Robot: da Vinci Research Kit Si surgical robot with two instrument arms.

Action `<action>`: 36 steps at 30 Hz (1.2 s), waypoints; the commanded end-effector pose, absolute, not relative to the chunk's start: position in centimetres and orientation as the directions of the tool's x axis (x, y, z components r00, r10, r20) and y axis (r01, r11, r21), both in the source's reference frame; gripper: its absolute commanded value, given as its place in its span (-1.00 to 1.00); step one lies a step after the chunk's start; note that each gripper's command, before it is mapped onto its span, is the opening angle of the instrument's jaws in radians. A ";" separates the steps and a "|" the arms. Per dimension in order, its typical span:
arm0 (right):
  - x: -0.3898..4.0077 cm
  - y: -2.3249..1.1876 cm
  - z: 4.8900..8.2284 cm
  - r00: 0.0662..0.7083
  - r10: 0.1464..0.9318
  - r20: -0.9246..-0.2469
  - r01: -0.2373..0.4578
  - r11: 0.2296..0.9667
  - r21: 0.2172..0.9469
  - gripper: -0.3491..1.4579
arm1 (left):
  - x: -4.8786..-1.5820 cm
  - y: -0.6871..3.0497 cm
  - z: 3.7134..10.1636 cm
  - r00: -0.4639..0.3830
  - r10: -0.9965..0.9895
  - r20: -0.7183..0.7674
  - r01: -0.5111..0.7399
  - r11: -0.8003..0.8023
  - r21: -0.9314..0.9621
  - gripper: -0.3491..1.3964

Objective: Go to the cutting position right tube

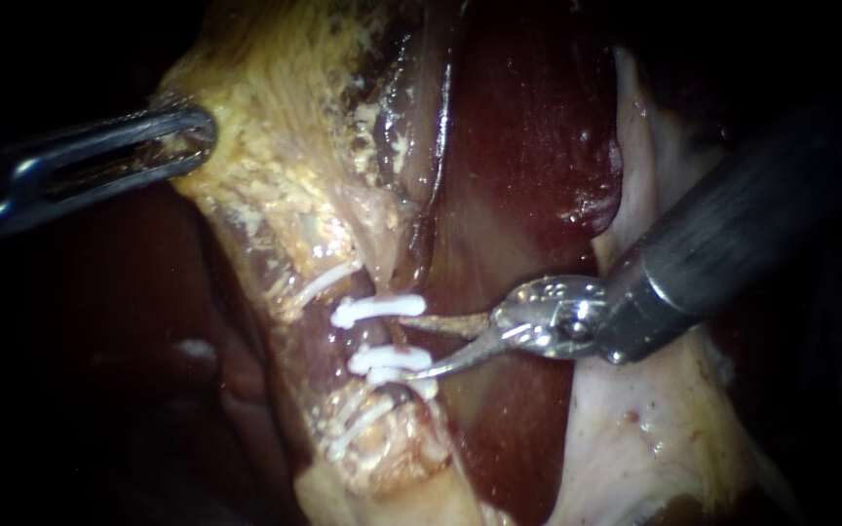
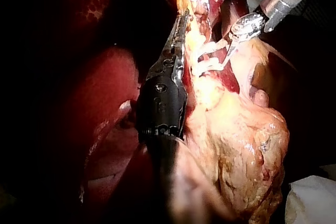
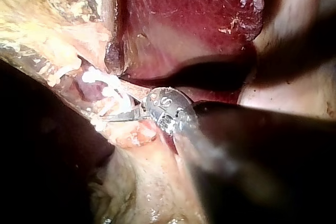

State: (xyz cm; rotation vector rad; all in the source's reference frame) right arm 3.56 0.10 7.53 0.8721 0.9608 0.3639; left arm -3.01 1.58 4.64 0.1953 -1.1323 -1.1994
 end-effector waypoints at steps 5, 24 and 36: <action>3.60 0.10 7.54 0.543 0.626 -0.560 0.102 0.612 0.784 0.90 | -3.01 1.58 4.64 -0.075 -0.806 0.587 0.632 0.417 0.653 -1.00; 3.90 0.11 7.63 0.535 0.646 -0.544 0.138 0.568 0.811 0.87 | -3.02 1.58 4.67 -0.075 -0.806 0.588 0.633 0.417 0.653 -1.00; 3.97 0.05 7.61 0.550 0.656 -0.517 0.166 0.521 0.837 0.83 | -3.03 1.58 4.68 -0.075 -0.806 0.588 0.633 0.417 0.652 -1.00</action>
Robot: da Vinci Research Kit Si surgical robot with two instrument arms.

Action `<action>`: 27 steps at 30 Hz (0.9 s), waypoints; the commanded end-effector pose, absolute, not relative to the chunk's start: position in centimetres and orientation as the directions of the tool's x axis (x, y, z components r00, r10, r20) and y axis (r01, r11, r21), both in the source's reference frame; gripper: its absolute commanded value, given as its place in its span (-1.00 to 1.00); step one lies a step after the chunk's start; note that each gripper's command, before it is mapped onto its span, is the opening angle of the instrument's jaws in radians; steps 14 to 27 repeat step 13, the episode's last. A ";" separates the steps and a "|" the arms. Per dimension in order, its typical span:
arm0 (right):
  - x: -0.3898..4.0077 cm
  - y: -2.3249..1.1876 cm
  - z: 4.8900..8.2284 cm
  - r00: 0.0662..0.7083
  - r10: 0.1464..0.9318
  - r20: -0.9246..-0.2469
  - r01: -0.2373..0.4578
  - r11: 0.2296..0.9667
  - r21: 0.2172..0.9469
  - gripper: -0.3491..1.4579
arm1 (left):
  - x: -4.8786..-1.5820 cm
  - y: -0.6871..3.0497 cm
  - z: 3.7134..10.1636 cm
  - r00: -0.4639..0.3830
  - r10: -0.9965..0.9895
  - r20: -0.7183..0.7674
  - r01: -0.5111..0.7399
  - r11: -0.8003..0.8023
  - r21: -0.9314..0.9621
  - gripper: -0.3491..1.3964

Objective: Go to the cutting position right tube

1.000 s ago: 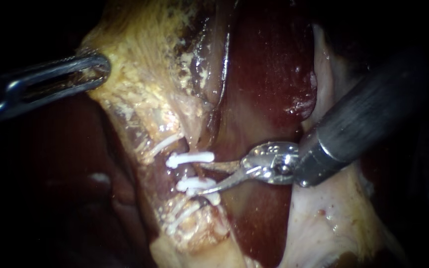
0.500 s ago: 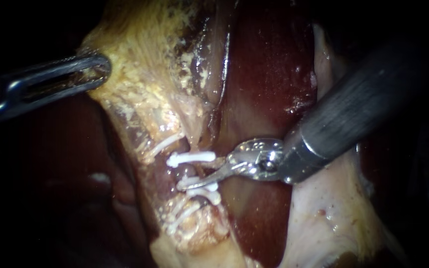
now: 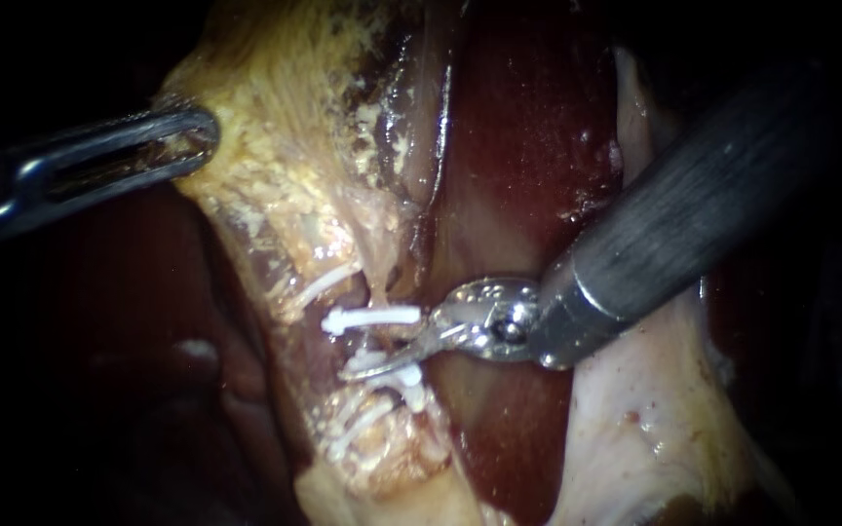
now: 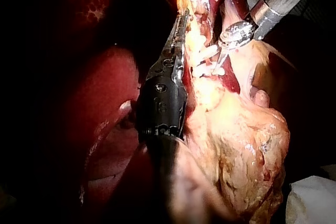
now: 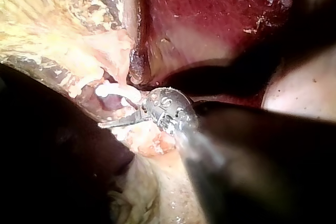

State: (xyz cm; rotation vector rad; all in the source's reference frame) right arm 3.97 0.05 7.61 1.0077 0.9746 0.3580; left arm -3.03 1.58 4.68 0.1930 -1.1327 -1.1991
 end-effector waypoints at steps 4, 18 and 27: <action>4.01 0.05 7.62 0.547 0.658 -0.518 0.165 0.521 0.837 0.83 | -3.03 1.58 4.68 -0.075 -0.805 0.588 0.633 0.417 0.652 -1.00; 4.02 0.06 7.63 0.547 0.658 -0.517 0.164 0.521 0.837 0.83 | -3.04 1.57 4.68 -0.075 -0.805 0.588 0.633 0.417 0.652 -1.00; 4.02 0.06 7.63 0.547 0.658 -0.517 0.164 0.521 0.837 0.83 | -3.04 1.57 4.68 -0.075 -0.805 0.588 0.633 0.417 0.652 -1.00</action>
